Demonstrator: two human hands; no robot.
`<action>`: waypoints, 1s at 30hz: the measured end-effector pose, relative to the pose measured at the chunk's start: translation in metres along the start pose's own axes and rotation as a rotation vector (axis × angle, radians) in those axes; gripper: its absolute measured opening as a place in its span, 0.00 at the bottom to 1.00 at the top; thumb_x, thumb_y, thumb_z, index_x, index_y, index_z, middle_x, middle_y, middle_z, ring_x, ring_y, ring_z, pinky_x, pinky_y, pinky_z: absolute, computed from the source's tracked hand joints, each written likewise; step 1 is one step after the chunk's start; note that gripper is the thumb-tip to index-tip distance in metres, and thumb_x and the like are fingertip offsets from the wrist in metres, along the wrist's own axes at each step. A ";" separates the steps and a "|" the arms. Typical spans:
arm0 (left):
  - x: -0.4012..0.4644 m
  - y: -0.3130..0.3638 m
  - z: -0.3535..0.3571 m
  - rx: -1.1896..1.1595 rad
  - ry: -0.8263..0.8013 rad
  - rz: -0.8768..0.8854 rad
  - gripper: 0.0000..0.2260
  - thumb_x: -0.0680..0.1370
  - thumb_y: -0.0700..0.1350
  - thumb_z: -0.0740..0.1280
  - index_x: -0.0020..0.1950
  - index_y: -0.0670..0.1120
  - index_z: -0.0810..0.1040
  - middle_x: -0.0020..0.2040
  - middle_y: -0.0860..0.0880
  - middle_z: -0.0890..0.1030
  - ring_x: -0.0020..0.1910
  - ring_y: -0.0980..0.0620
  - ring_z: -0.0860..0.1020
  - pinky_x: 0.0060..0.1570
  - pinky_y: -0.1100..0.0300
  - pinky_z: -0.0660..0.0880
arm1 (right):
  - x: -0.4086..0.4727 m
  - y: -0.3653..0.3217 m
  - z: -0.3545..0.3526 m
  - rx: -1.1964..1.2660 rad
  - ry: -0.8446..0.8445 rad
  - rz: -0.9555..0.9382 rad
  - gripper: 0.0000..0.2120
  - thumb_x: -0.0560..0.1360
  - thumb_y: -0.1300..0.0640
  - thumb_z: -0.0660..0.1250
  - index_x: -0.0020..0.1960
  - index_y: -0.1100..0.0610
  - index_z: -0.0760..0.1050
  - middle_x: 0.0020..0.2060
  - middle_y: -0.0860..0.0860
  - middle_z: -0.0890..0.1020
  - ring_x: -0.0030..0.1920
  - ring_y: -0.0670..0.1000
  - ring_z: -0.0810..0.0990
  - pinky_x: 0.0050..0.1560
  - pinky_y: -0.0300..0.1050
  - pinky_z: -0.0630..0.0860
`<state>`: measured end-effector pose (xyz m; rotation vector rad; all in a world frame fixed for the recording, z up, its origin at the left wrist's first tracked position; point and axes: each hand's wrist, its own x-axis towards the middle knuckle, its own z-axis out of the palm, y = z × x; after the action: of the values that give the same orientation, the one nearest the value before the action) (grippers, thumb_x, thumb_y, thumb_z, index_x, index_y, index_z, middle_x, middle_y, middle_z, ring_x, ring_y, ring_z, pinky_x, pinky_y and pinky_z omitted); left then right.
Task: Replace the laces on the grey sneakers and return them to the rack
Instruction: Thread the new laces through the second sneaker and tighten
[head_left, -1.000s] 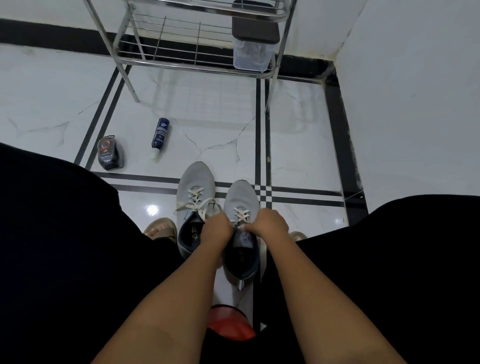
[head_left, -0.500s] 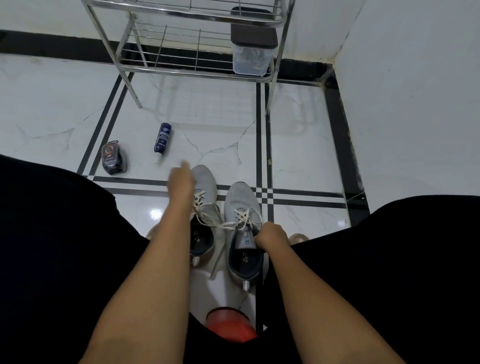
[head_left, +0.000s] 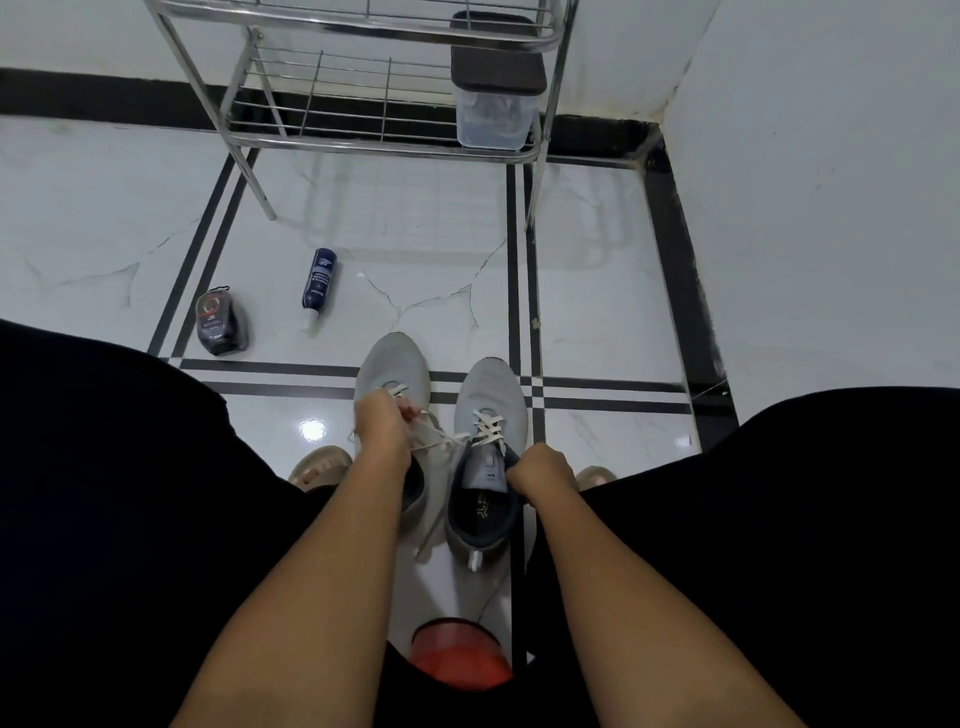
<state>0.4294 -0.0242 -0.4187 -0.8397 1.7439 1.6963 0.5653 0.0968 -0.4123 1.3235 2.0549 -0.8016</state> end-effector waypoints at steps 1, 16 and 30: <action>-0.009 0.001 0.002 0.172 -0.039 0.049 0.09 0.79 0.37 0.55 0.46 0.38 0.74 0.25 0.45 0.73 0.22 0.50 0.74 0.20 0.66 0.69 | 0.000 -0.001 0.000 0.013 -0.005 0.003 0.15 0.74 0.54 0.65 0.58 0.59 0.75 0.55 0.57 0.80 0.53 0.58 0.81 0.53 0.49 0.80; -0.024 -0.034 0.005 1.461 -0.277 0.497 0.12 0.80 0.45 0.60 0.55 0.40 0.79 0.55 0.42 0.80 0.54 0.43 0.78 0.54 0.51 0.75 | 0.007 0.010 -0.002 -0.049 0.072 0.050 0.14 0.77 0.56 0.64 0.62 0.58 0.74 0.60 0.56 0.78 0.59 0.57 0.78 0.50 0.46 0.75; -0.037 -0.039 0.009 1.505 -0.054 0.556 0.16 0.78 0.53 0.60 0.56 0.43 0.78 0.56 0.44 0.77 0.53 0.43 0.78 0.51 0.51 0.76 | 0.008 0.006 -0.002 -0.043 0.037 0.011 0.13 0.76 0.57 0.63 0.60 0.59 0.75 0.58 0.57 0.78 0.57 0.57 0.79 0.50 0.45 0.76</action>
<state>0.4826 -0.0138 -0.4166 0.4018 2.5670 0.2118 0.5680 0.1048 -0.4176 1.3337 2.0803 -0.7296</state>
